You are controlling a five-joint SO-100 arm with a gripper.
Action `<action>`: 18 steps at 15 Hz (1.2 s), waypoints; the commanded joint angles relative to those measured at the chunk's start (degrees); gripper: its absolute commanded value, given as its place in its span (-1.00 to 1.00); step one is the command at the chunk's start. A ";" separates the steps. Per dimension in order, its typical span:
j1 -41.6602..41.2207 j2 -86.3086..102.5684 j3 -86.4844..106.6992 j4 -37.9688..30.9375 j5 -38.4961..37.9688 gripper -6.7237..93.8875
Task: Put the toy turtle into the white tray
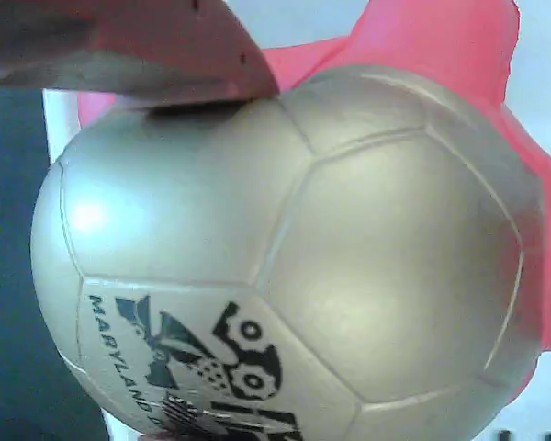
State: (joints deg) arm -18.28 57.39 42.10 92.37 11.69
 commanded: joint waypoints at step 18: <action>-0.26 5.71 -0.62 -2.11 2.81 -0.22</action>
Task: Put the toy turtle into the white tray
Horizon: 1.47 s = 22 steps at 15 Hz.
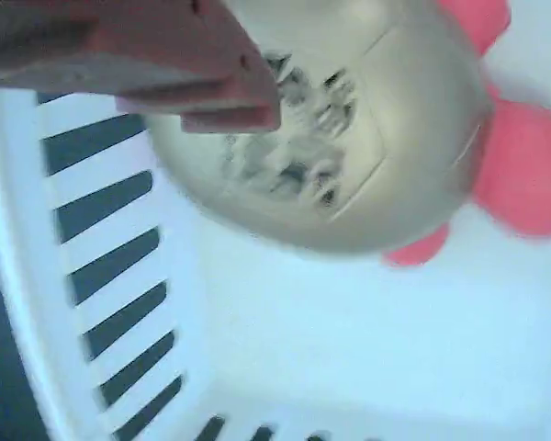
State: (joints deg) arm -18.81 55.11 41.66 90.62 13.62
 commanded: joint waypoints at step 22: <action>16.96 108.37 113.73 -35.07 -9.14 -0.87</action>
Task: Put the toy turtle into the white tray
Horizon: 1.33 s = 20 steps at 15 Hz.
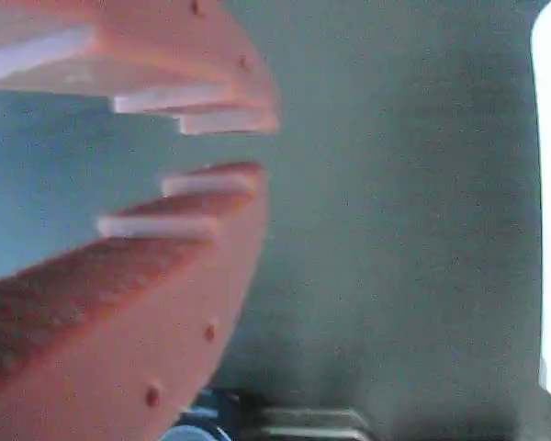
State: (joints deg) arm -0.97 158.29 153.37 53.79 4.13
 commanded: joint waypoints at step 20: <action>-1.41 27.95 14.33 18.98 1.67 -0.87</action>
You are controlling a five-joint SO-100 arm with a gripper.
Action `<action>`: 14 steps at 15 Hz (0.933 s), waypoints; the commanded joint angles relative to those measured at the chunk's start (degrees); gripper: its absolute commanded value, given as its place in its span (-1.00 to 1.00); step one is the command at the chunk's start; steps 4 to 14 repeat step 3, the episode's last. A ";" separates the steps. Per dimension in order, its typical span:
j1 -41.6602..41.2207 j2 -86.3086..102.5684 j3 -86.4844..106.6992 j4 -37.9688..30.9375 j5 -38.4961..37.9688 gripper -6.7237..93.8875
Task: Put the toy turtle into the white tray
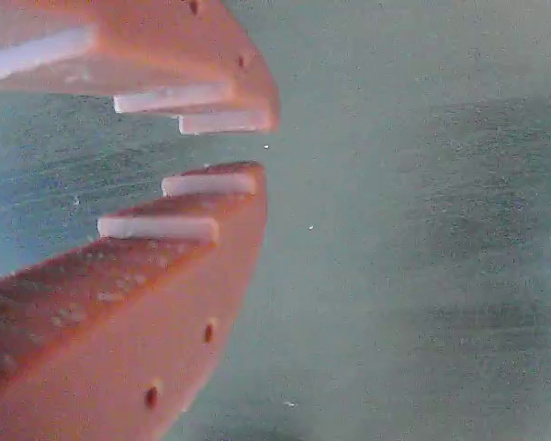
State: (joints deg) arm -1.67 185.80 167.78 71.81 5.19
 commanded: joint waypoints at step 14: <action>-0.70 0.44 -0.09 0.97 0.62 -0.87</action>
